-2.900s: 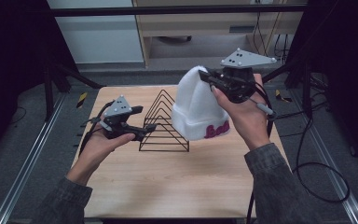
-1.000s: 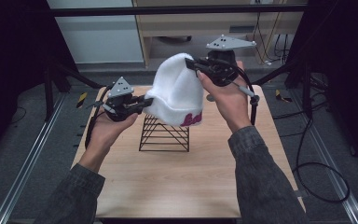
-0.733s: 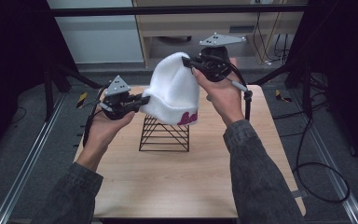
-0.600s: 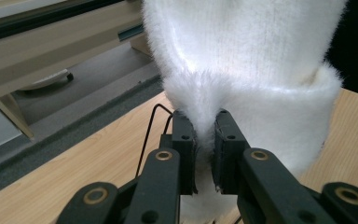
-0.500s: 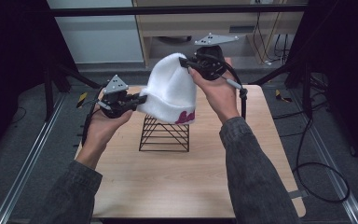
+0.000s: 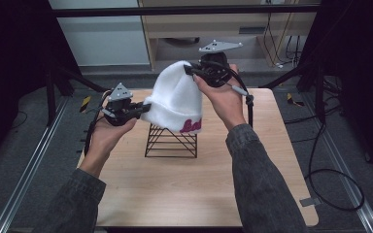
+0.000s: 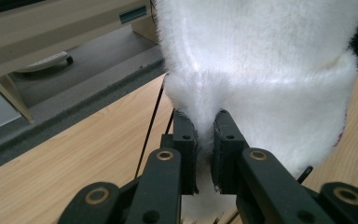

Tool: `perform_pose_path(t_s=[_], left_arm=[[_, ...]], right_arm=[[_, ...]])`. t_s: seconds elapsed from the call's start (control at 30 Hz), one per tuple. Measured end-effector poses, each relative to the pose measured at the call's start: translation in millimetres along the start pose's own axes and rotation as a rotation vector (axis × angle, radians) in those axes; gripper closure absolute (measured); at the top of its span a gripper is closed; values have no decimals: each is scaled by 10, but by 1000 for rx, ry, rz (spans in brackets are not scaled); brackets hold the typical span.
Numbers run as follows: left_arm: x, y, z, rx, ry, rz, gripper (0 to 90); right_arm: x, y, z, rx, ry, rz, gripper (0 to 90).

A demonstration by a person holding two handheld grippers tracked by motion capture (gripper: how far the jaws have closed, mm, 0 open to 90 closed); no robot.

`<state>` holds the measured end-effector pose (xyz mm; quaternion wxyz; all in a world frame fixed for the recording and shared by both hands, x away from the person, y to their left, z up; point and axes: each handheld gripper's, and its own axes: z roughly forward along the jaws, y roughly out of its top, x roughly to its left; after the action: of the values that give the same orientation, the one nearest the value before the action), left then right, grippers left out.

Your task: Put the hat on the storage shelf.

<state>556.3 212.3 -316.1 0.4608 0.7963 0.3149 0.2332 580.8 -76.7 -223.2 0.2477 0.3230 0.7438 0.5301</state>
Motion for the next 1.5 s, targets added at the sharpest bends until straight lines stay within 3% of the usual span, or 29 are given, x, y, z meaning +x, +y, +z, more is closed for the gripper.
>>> perform_pose_path(t_s=[0.4, 1.2, 1.5], left_arm=[[36, -86, 83, 20, 0, -12, 819], [104, -361, 194, 44, 2, -65, 821], [117, -412, 235, 67, 4, -46, 821]], right_arm=[[-11, -34, 57, 9, -3, -5, 834], [118, -151, 113, 43, 28, -33, 834], [94, -232, 146, 60, 22, -24, 834]])
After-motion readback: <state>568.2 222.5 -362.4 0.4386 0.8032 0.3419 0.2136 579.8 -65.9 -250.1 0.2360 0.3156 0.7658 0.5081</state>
